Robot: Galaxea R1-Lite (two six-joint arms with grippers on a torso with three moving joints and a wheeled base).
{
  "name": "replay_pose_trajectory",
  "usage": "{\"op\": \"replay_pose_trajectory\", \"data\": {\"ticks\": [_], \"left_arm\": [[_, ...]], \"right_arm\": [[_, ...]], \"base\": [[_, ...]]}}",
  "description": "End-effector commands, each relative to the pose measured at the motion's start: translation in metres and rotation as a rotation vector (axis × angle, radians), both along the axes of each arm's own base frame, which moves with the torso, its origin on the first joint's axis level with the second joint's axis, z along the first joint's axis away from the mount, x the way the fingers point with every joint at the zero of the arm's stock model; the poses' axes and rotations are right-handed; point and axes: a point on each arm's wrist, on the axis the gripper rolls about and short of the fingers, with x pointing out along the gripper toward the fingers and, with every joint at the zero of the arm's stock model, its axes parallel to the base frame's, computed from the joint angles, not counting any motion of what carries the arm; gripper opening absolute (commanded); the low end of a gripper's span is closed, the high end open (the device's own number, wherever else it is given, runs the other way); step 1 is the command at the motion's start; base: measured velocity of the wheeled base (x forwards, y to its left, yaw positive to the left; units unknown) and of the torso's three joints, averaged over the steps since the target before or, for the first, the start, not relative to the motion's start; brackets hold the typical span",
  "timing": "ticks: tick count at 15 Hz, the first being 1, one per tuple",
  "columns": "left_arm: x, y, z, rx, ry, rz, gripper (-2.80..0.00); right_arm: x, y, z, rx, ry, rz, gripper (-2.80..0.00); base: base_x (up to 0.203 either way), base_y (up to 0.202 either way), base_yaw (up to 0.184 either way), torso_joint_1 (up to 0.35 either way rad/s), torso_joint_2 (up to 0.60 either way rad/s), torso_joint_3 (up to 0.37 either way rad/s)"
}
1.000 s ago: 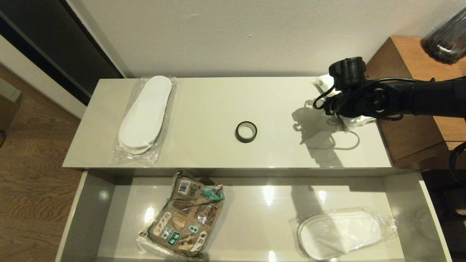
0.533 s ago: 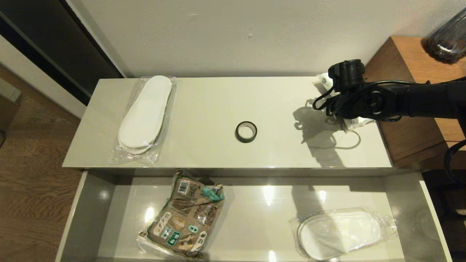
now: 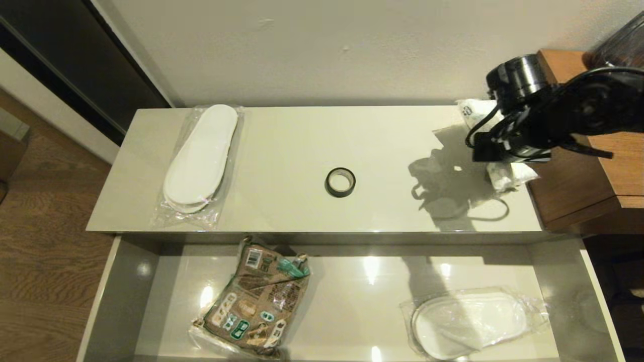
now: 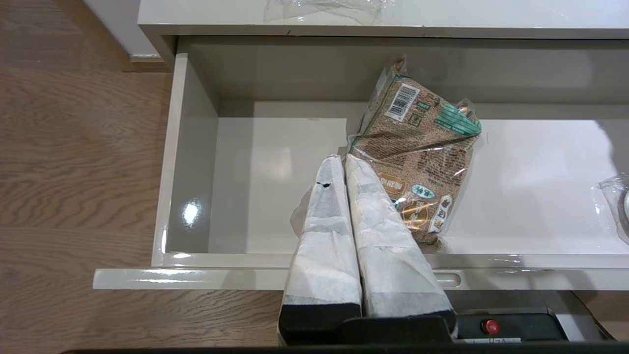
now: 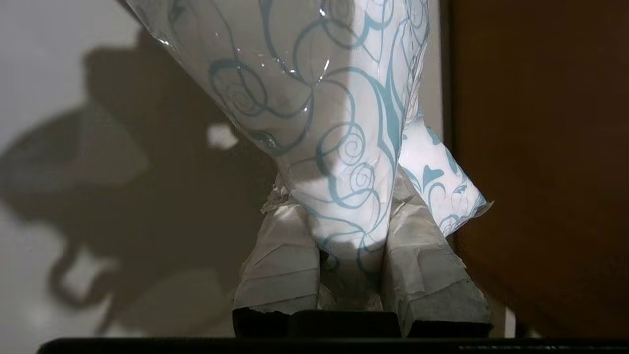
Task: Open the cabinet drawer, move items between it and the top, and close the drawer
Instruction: Pick up the tissue on the table, then put the tissue in the drawer
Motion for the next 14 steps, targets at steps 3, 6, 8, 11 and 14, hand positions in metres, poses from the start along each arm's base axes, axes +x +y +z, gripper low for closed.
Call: {"op": "replay_pose_trajectory", "data": {"ticks": [3,6,8,11,14], "left_arm": [[0.000,0.000,0.000,0.000,0.001,0.001,-2.80],[0.000,0.000,0.000,-0.001,0.001,0.001,-2.80],[0.000,0.000,0.000,-0.002,0.001,0.001,-2.80],[0.000,0.000,0.000,-0.002,0.001,0.001,-2.80],[0.000,0.000,0.000,0.000,0.001,0.001,-2.80]], "right_arm": [[-0.092,-0.019,0.035,0.102,0.272,0.175,-2.80],[-0.116,-0.023,0.017,0.034,0.477,0.334,-2.80],[-0.128,-0.026,-0.002,-0.081,0.595,0.459,-2.80],[-0.151,-0.027,-0.038,-0.280,0.751,0.680,-2.80],[-0.164,-0.012,-0.072,-0.439,0.881,0.823,-2.80]], "base": [[0.000,0.000,0.000,0.000,0.00,0.000],[0.000,0.000,0.000,0.000,0.00,0.000],[0.000,0.000,0.000,0.000,0.00,0.000],[0.000,0.000,0.000,0.000,0.00,0.000],[0.000,0.000,0.000,0.000,0.00,0.000]]}}
